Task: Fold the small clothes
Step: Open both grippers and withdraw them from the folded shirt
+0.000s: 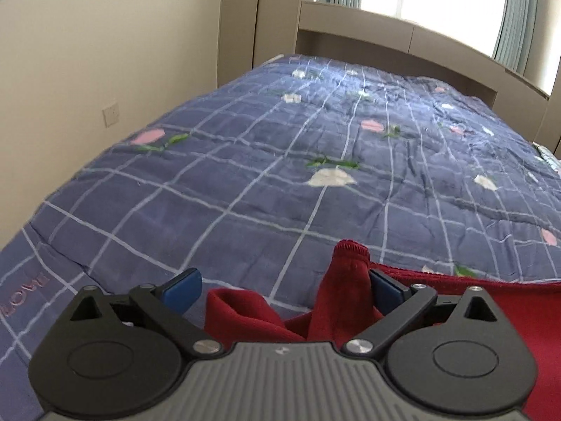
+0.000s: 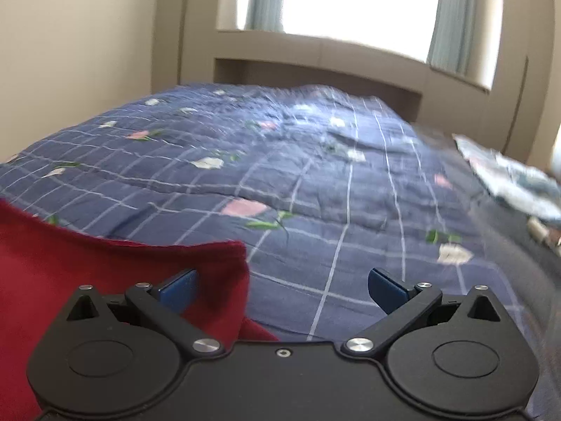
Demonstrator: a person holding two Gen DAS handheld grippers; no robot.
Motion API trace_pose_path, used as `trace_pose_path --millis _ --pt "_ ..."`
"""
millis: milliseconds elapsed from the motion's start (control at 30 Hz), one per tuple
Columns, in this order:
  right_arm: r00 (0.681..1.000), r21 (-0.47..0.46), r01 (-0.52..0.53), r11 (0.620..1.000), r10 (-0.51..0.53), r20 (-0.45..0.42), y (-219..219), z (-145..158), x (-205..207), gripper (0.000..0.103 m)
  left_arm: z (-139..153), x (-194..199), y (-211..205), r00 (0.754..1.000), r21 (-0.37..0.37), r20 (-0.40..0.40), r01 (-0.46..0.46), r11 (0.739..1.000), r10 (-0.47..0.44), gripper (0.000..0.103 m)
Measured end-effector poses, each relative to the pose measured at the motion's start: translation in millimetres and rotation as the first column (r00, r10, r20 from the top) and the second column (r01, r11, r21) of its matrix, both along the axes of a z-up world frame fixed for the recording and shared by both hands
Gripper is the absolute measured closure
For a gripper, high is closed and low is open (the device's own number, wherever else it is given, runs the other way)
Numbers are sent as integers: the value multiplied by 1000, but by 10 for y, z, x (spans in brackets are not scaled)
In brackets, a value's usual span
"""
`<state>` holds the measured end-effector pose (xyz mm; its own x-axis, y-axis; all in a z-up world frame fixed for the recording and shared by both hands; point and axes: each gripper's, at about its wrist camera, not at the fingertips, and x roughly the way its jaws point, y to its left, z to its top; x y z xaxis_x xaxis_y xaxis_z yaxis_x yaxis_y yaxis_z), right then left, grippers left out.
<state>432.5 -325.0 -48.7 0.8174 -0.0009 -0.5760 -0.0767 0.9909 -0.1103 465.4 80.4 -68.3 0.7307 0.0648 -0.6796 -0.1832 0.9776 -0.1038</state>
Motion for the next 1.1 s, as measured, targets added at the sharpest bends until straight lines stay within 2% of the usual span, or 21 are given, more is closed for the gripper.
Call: trace_pose_path --millis 233,300,367,500,667,700,833,933,967,1100 --pt "994 6 -99 995 99 41 204 289 -605 1 351 -454 10 997 -108 67 44 993 -37 0" --pt "992 4 -122 992 122 44 295 284 -854 1 400 -684 -17 995 -122 86 54 991 -44 0" --pt "990 -22 -127 992 128 56 380 249 -1100 1 402 -949 -60 992 -102 114 68 992 -56 0" --pt "996 -75 -39 996 45 79 437 113 -1508 1 304 -1443 -111 986 -18 165 21 1000 -18 0" --pt "988 -153 152 976 -148 39 336 -133 -1710 1 171 -1829 -101 988 7 152 -1 1000 0 0" --pt "986 -143 167 975 -165 31 308 -164 -1738 1 146 -1880 -97 990 9 142 -11 1000 10 0" --pt "982 -92 190 978 -189 21 240 -225 -1797 1 57 -1995 -50 994 -13 105 -26 1000 28 0" --pt "981 -104 194 975 -192 26 277 -205 -1779 1 -82 -2023 40 998 -77 37 -37 996 40 1" --pt "980 -109 197 974 -195 34 299 -187 -1799 1 -113 -2043 63 998 -98 38 -46 994 50 1" --pt "971 -127 215 968 -198 131 380 -70 -1937 1 -123 -2076 68 997 -102 49 -49 994 55 0"
